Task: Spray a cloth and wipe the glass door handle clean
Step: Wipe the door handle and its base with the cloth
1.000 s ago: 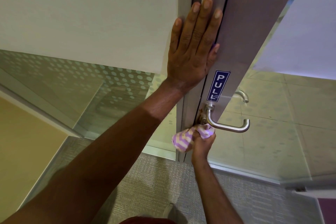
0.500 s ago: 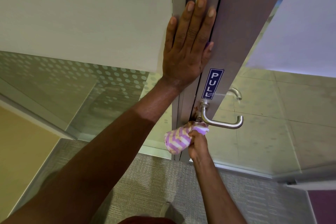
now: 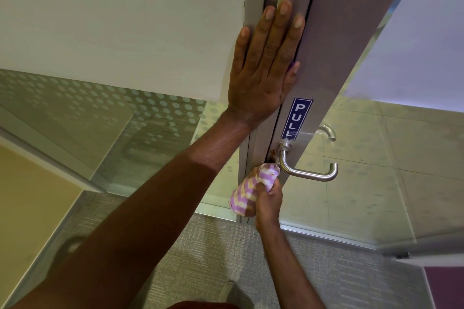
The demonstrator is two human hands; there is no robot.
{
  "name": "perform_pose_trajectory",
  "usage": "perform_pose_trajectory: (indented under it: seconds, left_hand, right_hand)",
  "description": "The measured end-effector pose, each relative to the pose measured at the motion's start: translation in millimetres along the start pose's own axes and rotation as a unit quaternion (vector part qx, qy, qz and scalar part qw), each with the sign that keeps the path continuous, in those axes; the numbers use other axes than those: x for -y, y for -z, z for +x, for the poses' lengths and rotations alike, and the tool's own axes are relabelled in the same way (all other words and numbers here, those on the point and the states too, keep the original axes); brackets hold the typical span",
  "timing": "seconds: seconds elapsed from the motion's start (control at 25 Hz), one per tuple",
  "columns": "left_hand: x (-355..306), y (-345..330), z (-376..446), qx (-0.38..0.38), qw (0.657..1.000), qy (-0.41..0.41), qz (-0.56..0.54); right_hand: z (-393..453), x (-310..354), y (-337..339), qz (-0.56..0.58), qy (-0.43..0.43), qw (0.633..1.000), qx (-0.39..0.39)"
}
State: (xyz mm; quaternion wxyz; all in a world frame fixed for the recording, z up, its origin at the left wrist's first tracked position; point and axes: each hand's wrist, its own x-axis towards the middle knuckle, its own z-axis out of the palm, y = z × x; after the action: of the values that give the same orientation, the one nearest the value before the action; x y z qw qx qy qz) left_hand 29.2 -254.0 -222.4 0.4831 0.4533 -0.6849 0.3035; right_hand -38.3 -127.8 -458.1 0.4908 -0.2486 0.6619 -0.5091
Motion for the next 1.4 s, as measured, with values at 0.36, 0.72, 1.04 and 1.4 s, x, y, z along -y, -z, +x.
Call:
perform_pose_trajectory:
  seconds: [0.36,0.72,1.04,1.4]
  left_hand:
    - [-0.6,0.6,1.0,0.0,1.0,-0.003,0.006]
    - [-0.3,-0.2,1.6,0.001,1.0,0.003,0.008]
    - [-0.2,-1.9,1.1,0.0,1.0,0.002,0.01]
    - [0.2,-2.7,0.6,-0.003,1.0,0.0,0.004]
  right_hand:
    - [-11.7,23.6,-2.7,-0.049,0.112,0.992,-0.031]
    - [-18.6,30.4,-6.7,-0.094,0.158,0.982,-0.034]
    - [-17.4,28.6,-5.8,-0.111,0.189,0.975,-0.022]
    - [-9.1,13.9,-8.8,-0.118,0.188,0.974,-0.038]
